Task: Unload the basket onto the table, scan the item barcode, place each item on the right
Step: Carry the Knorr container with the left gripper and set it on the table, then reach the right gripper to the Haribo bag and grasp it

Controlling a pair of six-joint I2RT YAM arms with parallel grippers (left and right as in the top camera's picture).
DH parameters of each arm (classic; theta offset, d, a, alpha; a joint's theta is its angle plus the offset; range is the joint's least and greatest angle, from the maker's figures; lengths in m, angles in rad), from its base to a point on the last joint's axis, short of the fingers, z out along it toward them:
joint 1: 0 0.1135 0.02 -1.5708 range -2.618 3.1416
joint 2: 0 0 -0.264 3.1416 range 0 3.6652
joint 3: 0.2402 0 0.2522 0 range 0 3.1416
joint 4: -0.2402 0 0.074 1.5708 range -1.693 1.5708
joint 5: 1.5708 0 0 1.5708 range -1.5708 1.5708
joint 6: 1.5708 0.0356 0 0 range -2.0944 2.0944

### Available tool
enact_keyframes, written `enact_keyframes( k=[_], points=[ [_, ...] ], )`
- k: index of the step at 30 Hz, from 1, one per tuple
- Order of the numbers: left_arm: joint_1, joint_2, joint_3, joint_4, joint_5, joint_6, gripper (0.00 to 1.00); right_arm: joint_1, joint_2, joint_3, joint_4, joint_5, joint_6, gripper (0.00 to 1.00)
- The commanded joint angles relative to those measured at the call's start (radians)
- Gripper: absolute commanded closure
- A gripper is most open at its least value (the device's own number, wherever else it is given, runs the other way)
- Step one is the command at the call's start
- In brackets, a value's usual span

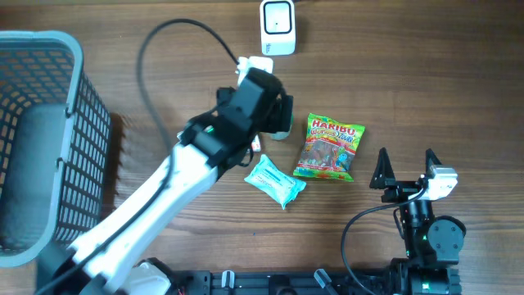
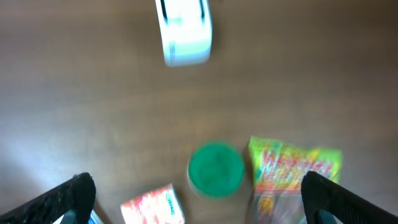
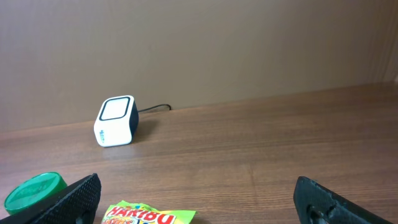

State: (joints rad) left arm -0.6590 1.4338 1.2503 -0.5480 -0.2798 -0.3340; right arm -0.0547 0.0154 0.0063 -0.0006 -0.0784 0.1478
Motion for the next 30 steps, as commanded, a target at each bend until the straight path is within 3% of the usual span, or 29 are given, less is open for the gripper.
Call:
enact_keyframes(
  k=[1,5,10,14,19,21,26,30],
  points=[
    [0.001,-0.214,0.02,0.091,-0.182,0.013,0.0,0.003,-0.006,-0.001,0.003,-0.009,-0.011,0.0],
    [0.002,-0.391,0.02,0.286,-0.377,0.025,0.0,0.003,-0.006,-0.001,0.003,-0.009,-0.011,0.0],
    [0.043,-0.516,0.02,0.588,-0.437,0.354,0.0,0.003,-0.006,-0.001,0.003,-0.009,-0.01,0.0],
    [0.107,-0.531,0.021,0.631,-0.483,0.545,0.0,0.003,-0.006,-0.001,0.003,-0.009,-0.011,0.0],
    [0.189,-0.531,0.021,0.552,-0.56,0.595,0.0,0.003,-0.006,-0.001,0.004,-0.013,0.0,0.0],
    [0.212,-0.531,0.021,0.506,-0.56,0.594,0.0,0.003,-0.006,-0.001,0.005,-0.027,0.129,0.0],
    [0.26,-0.538,0.021,0.441,-0.528,0.459,0.0,0.003,0.016,-0.001,0.019,-0.18,0.742,0.0],
    [0.286,-0.578,0.021,0.348,-0.346,0.43,0.0,0.003,0.04,-0.001,0.029,-0.293,0.788,0.0]
  ],
)
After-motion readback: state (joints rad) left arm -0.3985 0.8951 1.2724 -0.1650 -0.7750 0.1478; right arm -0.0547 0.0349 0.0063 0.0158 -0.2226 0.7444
